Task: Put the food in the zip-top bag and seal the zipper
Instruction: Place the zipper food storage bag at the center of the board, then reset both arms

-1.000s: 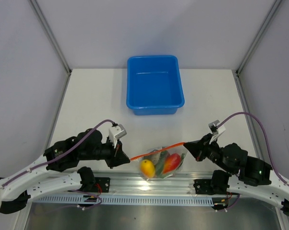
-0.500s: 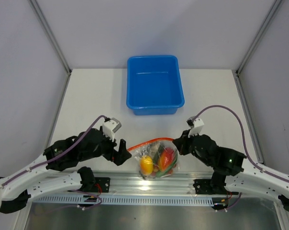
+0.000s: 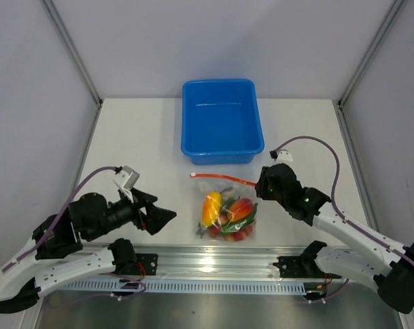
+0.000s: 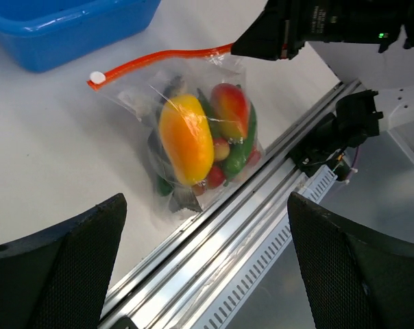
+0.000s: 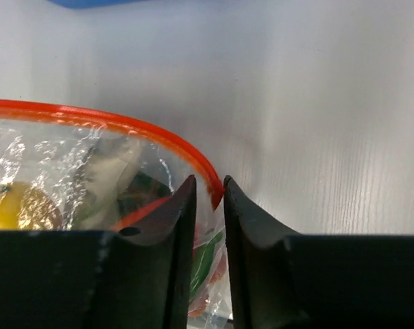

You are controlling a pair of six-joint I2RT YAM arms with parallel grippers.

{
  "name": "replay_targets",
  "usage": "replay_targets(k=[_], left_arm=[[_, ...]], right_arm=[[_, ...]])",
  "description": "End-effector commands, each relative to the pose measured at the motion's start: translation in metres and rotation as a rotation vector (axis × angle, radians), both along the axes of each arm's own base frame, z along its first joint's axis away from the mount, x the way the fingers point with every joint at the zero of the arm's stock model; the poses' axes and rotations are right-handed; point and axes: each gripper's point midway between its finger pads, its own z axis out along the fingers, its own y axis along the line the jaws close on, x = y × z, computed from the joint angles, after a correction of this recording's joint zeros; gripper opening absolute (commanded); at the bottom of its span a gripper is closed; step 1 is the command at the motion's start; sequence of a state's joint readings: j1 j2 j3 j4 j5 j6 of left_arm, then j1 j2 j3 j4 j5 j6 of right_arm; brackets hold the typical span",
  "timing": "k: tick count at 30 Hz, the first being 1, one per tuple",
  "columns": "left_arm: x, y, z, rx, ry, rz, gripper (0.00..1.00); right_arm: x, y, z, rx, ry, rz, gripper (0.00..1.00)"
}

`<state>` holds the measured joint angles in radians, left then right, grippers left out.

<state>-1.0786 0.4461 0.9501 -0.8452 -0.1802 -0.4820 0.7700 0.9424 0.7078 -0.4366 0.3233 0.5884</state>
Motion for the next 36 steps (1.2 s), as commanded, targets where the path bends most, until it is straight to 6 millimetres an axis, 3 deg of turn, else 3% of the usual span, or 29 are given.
replay_targets(k=[1,5,7,10,11,12,14,19,22,27,31,34,36], left_arm=[[-0.008,-0.006,0.004,-0.107,0.025,-0.024,0.99],[-0.015,-0.006,0.001,-0.161,0.035,-0.043,1.0],[-0.016,-0.008,-0.004,-0.161,0.049,-0.05,0.99],[-0.018,-0.01,-0.011,-0.148,0.071,-0.054,1.0],[-0.018,-0.011,-0.016,-0.14,0.079,-0.059,0.99],[-0.018,-0.011,-0.017,-0.14,0.082,-0.06,0.99],[-0.019,-0.011,-0.021,-0.143,0.089,-0.057,1.0],[-0.017,-0.01,-0.025,-0.158,0.093,-0.038,1.0],[-0.015,-0.012,-0.027,-0.164,0.096,-0.032,1.0],[-0.015,-0.019,-0.044,-0.146,0.127,-0.036,1.0],[-0.015,-0.025,-0.052,-0.143,0.155,-0.041,0.99],[-0.016,-0.029,-0.06,-0.161,0.168,-0.053,1.0],[-0.019,-0.037,-0.053,-0.211,0.14,-0.097,0.99]], right_arm=[[0.018,0.008,0.016,0.016,-0.019,0.02,0.32],[0.033,0.011,0.016,-0.035,-0.022,0.027,0.6],[0.04,0.013,0.021,-0.057,-0.025,0.024,0.69],[0.046,0.009,0.031,-0.098,-0.039,0.004,0.84],[0.046,0.003,0.032,-0.128,-0.035,-0.012,0.97],[0.046,0.0,0.034,-0.139,-0.037,-0.02,0.99],[0.044,-0.009,0.048,-0.151,-0.065,-0.056,0.99],[0.014,-0.025,0.061,-0.126,-0.06,-0.081,1.0],[-0.006,-0.041,0.059,-0.1,-0.038,-0.131,0.99],[-0.038,-0.064,0.039,-0.074,0.036,-0.176,1.0],[-0.051,-0.056,0.05,0.026,-0.006,-0.167,1.0],[-0.058,-0.052,0.038,0.069,0.01,-0.154,0.99],[-0.06,-0.041,0.035,0.11,0.005,-0.098,1.0]])
